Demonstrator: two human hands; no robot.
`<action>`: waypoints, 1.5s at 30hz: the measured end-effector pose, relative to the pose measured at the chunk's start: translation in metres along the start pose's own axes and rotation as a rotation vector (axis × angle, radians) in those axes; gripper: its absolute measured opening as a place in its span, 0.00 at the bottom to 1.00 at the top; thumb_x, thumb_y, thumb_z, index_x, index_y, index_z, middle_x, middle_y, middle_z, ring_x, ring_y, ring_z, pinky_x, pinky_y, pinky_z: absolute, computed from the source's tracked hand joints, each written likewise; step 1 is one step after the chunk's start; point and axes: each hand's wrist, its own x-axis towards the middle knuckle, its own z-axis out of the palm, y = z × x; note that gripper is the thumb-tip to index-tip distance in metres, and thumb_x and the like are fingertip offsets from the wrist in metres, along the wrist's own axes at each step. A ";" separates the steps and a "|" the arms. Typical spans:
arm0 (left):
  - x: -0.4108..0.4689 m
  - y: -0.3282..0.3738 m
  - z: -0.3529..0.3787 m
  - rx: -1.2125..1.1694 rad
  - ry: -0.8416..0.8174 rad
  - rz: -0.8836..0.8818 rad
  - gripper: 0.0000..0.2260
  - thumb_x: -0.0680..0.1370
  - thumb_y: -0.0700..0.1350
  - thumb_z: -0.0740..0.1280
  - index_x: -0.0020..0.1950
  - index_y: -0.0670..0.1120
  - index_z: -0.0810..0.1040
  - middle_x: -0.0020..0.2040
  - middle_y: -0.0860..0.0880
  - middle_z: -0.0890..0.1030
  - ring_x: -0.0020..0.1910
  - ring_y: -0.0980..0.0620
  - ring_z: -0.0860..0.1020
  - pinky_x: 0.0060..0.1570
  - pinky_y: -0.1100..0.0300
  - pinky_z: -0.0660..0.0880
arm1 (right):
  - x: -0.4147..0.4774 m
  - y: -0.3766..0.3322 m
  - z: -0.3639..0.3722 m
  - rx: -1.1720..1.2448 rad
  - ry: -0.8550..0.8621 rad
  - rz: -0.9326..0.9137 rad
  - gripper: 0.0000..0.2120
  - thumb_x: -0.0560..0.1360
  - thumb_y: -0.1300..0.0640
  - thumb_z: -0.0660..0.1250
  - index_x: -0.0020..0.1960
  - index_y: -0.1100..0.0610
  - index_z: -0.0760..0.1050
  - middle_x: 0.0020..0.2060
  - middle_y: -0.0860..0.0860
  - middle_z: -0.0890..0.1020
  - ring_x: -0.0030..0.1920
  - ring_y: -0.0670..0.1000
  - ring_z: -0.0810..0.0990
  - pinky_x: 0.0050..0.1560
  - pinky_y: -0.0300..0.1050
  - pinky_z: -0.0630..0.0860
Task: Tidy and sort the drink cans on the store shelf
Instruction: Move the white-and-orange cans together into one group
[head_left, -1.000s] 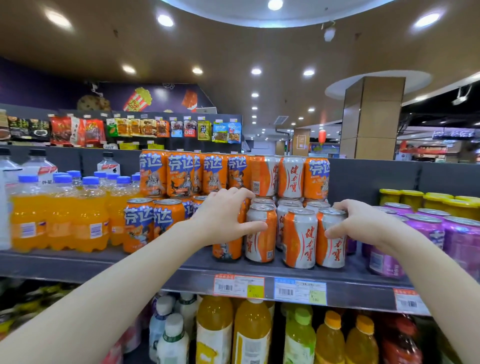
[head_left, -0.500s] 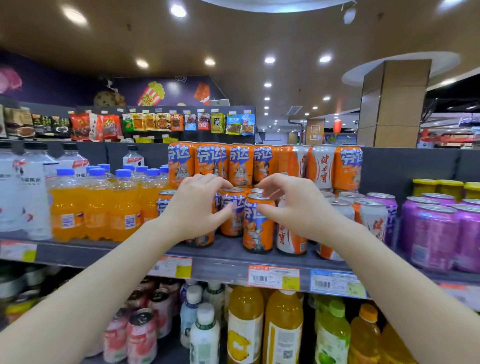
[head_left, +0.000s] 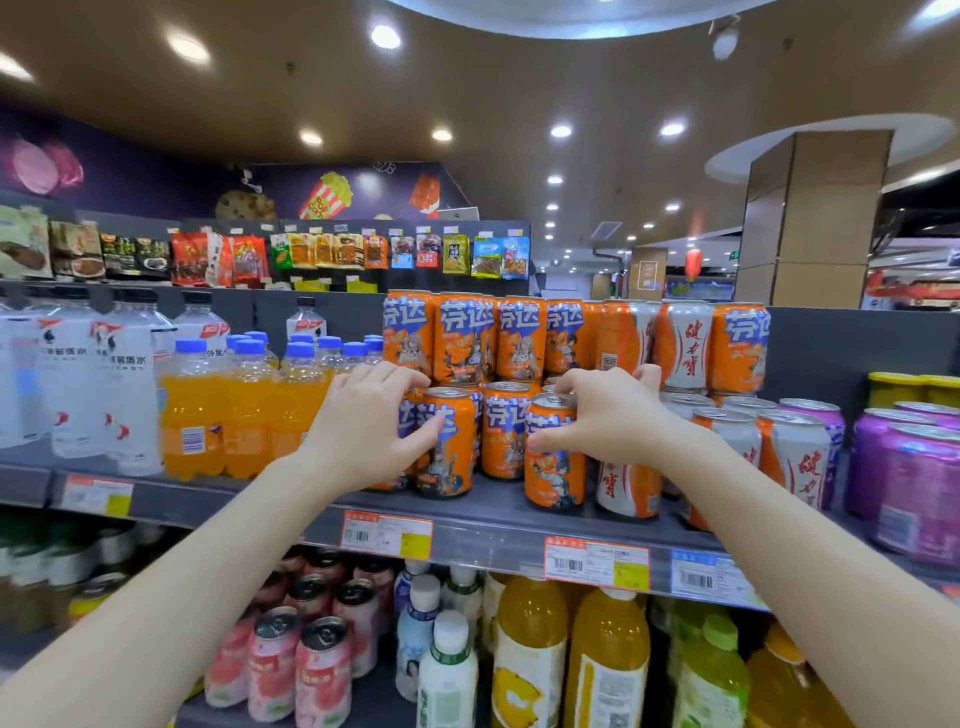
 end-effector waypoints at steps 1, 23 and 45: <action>-0.001 -0.001 0.000 0.021 -0.011 0.008 0.25 0.75 0.67 0.58 0.63 0.53 0.78 0.59 0.54 0.80 0.60 0.49 0.77 0.60 0.47 0.71 | -0.001 -0.003 -0.002 0.033 -0.015 -0.005 0.40 0.67 0.24 0.68 0.69 0.49 0.73 0.58 0.46 0.83 0.63 0.53 0.76 0.70 0.61 0.54; -0.023 0.000 0.024 -0.044 0.140 -0.107 0.28 0.73 0.51 0.69 0.72 0.44 0.73 0.67 0.42 0.74 0.67 0.39 0.69 0.66 0.43 0.69 | -0.013 -0.043 0.055 0.757 0.051 0.155 0.29 0.68 0.44 0.81 0.61 0.54 0.73 0.53 0.46 0.83 0.46 0.41 0.80 0.39 0.33 0.72; -0.009 0.192 0.063 -0.464 0.248 0.204 0.19 0.73 0.48 0.67 0.62 0.43 0.79 0.60 0.45 0.78 0.61 0.42 0.76 0.62 0.47 0.71 | -0.116 0.070 -0.001 0.825 0.757 0.254 0.09 0.76 0.64 0.69 0.52 0.52 0.79 0.43 0.44 0.84 0.44 0.42 0.83 0.47 0.34 0.79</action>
